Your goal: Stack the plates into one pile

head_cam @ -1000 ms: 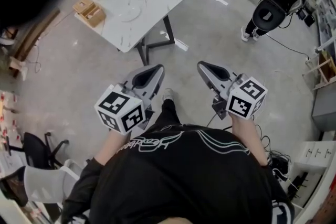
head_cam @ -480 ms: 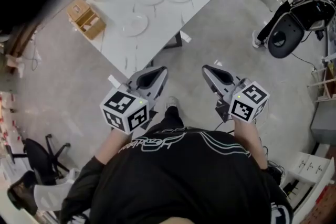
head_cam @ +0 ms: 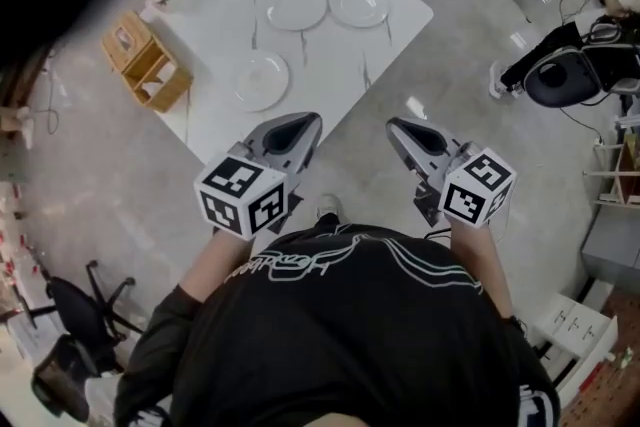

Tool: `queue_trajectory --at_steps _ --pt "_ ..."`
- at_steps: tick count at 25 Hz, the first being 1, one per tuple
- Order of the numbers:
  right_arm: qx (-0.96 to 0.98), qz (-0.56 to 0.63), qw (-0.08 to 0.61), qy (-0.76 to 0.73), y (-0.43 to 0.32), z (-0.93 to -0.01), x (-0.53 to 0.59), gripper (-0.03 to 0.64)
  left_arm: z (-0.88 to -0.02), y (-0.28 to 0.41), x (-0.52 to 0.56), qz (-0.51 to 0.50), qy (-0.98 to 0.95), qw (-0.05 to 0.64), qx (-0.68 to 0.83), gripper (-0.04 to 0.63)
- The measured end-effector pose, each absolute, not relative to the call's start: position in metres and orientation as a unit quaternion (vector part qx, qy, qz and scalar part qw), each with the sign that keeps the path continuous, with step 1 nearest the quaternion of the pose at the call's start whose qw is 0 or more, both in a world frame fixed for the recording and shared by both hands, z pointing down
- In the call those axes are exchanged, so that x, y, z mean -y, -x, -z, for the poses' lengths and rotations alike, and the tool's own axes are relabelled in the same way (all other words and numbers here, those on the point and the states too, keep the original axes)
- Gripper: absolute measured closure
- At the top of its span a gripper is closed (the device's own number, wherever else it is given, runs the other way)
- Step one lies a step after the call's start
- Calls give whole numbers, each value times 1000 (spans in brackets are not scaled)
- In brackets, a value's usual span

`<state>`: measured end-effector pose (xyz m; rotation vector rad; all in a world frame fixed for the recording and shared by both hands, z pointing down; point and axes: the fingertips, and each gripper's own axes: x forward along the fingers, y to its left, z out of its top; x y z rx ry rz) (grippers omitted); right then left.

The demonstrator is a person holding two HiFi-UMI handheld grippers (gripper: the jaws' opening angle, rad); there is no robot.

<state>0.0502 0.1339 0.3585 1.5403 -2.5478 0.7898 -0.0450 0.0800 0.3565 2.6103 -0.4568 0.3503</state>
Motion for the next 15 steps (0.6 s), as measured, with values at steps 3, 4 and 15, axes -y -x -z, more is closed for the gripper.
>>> queue_trajectory --at_steps 3,4,15 --pt "823 -262 42 -502 -60 -367 -116 586 -360 38 -59 -129 -949 233 167 572" --pt "821 -262 44 -505 -65 -368 -111 586 -361 36 -54 -130 -949 233 167 572" --pt "813 -250 62 -523 -133 -377 -45 382 -379 -1 -1 -152 -941 230 194 572"
